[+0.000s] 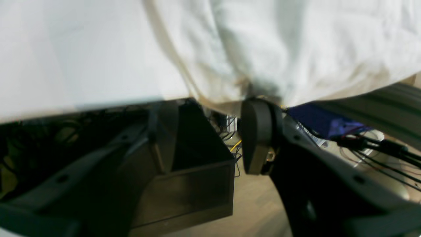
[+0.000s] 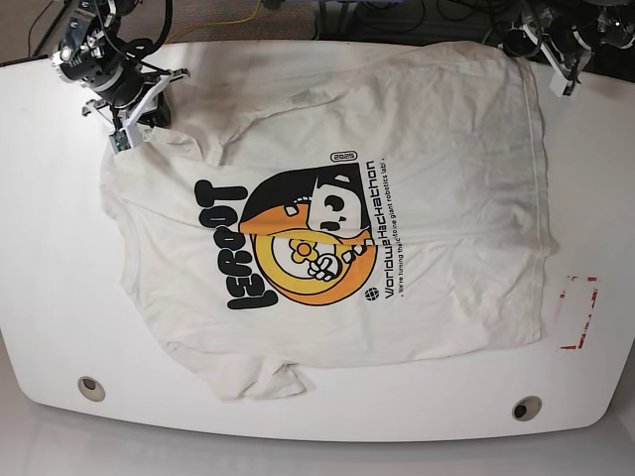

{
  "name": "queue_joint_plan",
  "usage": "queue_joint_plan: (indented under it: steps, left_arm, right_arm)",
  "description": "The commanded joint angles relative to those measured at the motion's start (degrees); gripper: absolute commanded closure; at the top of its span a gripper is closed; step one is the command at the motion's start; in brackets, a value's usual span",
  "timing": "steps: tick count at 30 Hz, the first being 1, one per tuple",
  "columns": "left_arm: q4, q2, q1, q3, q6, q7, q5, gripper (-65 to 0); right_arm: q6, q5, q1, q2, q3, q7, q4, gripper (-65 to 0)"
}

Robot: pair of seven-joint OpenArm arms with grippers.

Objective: Layout the t-shirt on the table in an organized manner, then fold the t-shirt properly
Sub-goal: 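Pull the shoulder corners apart with both grippers to stretch the shirt, then hold the shoulders and adjust the left gripper along the shirt edge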

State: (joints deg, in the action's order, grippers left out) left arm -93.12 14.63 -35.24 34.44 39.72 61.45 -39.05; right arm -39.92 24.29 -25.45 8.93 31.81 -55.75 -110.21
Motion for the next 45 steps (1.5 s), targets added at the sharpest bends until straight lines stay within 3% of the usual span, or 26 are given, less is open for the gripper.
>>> queue_joint_plan:
  steps: [1, 12, 25, 45]
  left_arm:
    - [-1.7, 0.7, -0.3, 0.4, 0.3, -1.4, -2.8, -28.7]
    - [-10.0, 0.9, -4.4, 0.8, 0.3, -0.7, -10.0, -28.7]
    - [-11.0, 1.3, -1.9, 4.7, 0.3, 4.6, -9.8, -28.7]
    - [-5.9, 1.7, -0.3, 4.8, 0.3, 4.5, -9.7, -29.0]
  right_arm:
    - [-0.1, 0.9, 0.0, 0.6, 0.3, 0.9, -1.2, -2.4]
    - [-0.1, 0.9, 0.0, 0.6, 0.4, 0.9, -1.2, -2.4]
    - [-0.1, 0.9, 0.0, 0.6, 0.4, 0.9, -1.2, -2.4]
    - [-0.1, 0.9, 0.0, 0.6, 0.4, 0.9, -1.2, -2.4]
